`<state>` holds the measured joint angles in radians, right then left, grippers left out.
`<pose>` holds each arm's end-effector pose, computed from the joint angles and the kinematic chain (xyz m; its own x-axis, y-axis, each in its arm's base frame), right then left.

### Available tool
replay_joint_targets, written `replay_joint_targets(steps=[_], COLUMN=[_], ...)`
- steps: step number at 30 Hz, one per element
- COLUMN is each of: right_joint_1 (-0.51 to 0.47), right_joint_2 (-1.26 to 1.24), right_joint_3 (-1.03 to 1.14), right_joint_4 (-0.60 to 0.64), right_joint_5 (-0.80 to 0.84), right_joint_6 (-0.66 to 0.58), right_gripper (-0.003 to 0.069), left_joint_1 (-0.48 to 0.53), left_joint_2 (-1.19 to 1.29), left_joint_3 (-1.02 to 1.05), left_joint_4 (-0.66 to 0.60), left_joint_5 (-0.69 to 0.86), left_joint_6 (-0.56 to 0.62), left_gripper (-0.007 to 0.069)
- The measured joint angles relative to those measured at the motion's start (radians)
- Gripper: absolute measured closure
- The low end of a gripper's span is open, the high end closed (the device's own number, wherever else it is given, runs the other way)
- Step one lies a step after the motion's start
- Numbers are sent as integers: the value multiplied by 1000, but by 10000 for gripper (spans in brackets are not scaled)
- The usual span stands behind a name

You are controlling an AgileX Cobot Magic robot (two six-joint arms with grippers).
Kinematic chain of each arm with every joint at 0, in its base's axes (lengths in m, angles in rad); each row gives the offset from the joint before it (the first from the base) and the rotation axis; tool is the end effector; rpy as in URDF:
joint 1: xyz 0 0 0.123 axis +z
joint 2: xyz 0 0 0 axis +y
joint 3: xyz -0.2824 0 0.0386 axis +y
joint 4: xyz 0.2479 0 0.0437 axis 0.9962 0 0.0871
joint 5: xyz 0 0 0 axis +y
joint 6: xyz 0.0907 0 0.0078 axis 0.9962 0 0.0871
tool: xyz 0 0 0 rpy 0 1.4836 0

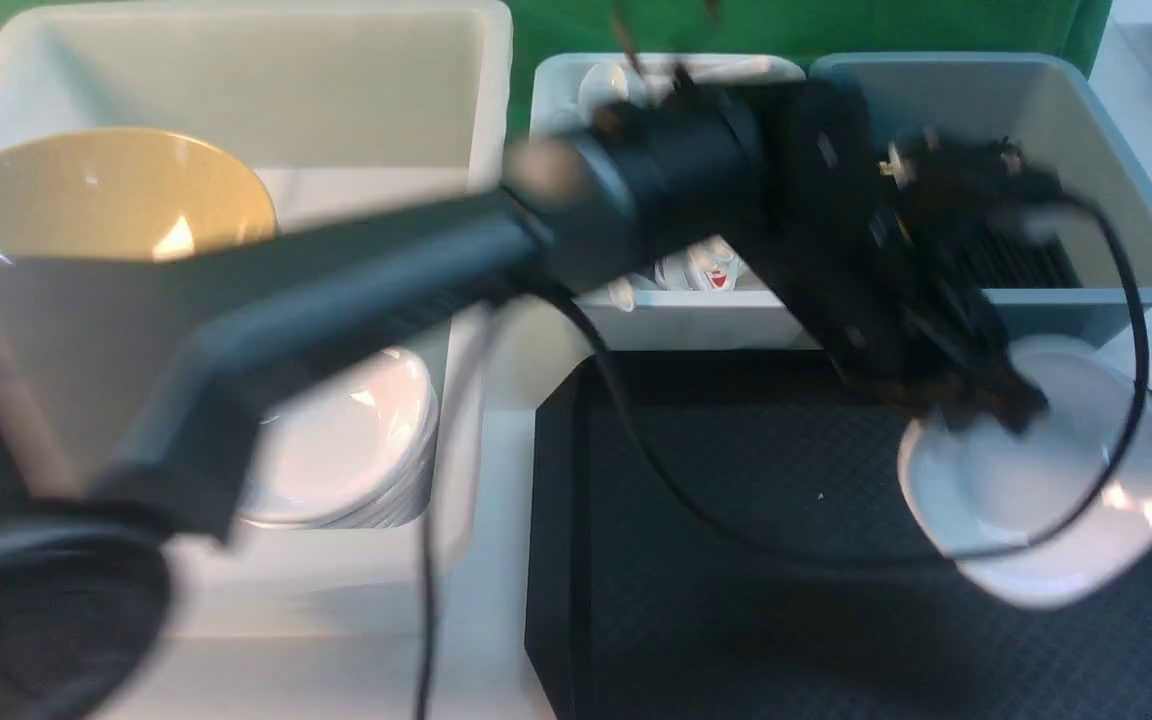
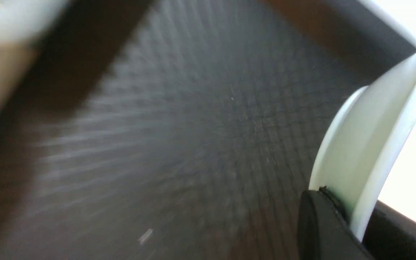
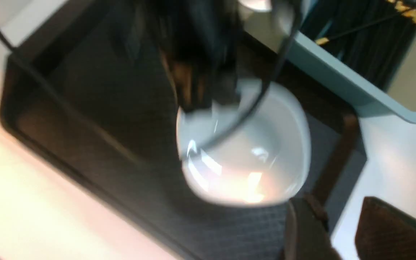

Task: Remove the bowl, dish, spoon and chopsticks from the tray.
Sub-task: Use the left arm to put the plate into the large storage box on the left

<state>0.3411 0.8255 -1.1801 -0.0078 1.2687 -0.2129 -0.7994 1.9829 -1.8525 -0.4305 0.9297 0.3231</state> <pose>0.1093 0.0381 0.4167 -0.6070 -0.4421 -0.6604 -0.4702 0.8697 -0.1500 0.2928 -0.3449 0.3087 -0.5116 0.6006 -0.6145 0.8451 0.4806 -0.2339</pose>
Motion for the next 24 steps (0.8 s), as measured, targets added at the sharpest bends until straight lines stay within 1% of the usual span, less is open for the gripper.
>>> replay_joint_targets(steps=[2,4,7,11,12,14,16,17,18,20,24], right_joint_1=[0,0,0,0,0,0,0,0,0,0,0], right_joint_2=[4,20,61,139,156,186,211,213,224,236,244], right_joint_3=[-1,-12,-29,-49,-53,-64,-75,-76,-79,-79,-79], right_joint_4=[62,143,235,349,370,420,442,443,450,450,450], right_joint_5=[-1,-3,-4,-28,-43,-77,-107,-110,-128,-146,-154], right_joint_6=[-22,-54,-112,-193,-210,-246,-261,-261,-268,-275,-279], right_gripper=[419,425,470,592,613,624,624,624,624,624,624], left_joint_1=[51,131,243,472,529,643,725,725,774,809,828], left_joint_2=[-121,-256,-399,-618,-665,-746,-784,-786,-795,-793,-762], left_joint_3=[8,52,141,357,414,529,603,610,659,702,735], left_joint_4=[29,57,93,139,144,148,148,148,147,147,138], left_joint_5=[76,143,194,203,195,172,153,150,136,111,52], left_joint_6=[-4,-23,-48,-97,-100,-100,-99,-99,-94,-85,-42], left_gripper=[624,624,624,624,624,624,624,624,624,624,624])
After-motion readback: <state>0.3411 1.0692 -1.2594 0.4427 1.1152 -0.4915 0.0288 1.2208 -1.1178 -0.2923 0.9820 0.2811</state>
